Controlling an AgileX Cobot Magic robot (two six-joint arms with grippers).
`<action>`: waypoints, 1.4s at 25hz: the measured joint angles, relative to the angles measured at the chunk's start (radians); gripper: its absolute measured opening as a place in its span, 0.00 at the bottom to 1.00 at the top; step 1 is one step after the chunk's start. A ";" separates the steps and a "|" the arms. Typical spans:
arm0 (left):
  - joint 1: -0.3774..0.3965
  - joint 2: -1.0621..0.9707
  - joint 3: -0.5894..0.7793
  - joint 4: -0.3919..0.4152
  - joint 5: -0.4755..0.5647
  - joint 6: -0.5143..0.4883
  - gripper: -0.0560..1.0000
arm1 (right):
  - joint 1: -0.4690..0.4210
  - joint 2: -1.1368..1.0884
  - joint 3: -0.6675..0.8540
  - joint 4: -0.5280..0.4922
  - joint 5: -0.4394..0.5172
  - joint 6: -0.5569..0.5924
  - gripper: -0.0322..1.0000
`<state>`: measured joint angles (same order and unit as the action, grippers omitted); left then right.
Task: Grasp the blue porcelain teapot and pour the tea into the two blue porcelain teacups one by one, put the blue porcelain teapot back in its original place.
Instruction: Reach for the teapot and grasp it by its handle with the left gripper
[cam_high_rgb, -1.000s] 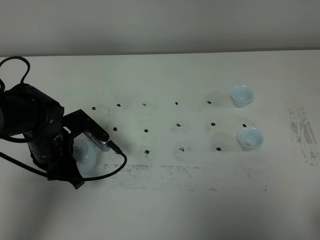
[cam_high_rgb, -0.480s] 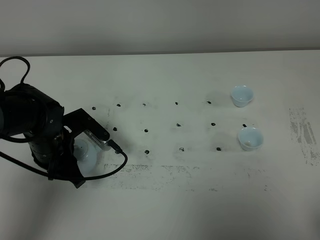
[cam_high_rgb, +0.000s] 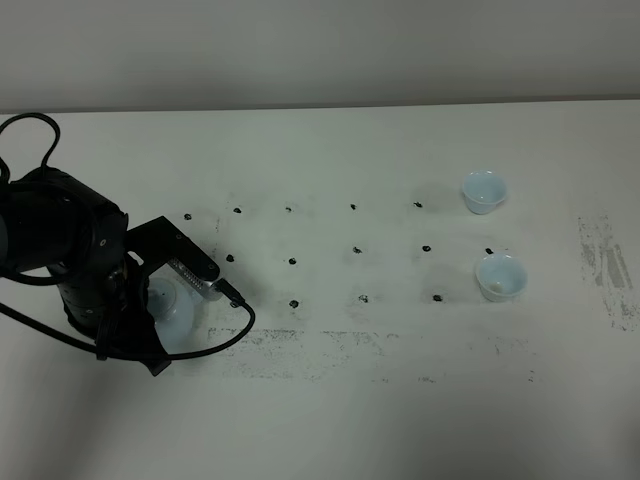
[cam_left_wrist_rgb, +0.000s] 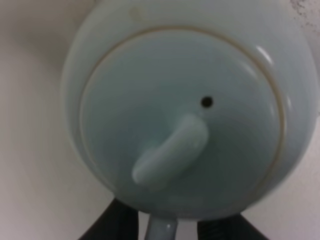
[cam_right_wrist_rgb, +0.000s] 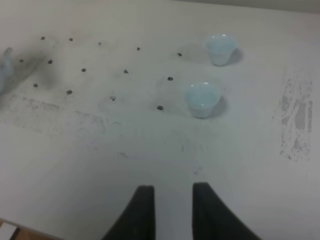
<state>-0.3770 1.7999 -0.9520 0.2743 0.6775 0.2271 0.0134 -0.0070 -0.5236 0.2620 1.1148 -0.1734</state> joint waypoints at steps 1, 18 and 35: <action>0.000 0.000 0.000 0.000 0.000 0.000 0.35 | 0.000 0.000 0.000 0.000 0.000 0.000 0.24; 0.000 0.000 0.000 -0.009 0.000 0.000 0.35 | 0.000 0.000 0.000 0.000 0.000 0.000 0.24; 0.000 0.000 0.000 -0.024 0.004 0.002 0.14 | 0.000 0.000 0.000 0.000 0.000 0.000 0.24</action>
<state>-0.3770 1.7999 -0.9520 0.2506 0.6813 0.2289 0.0134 -0.0070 -0.5236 0.2620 1.1148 -0.1734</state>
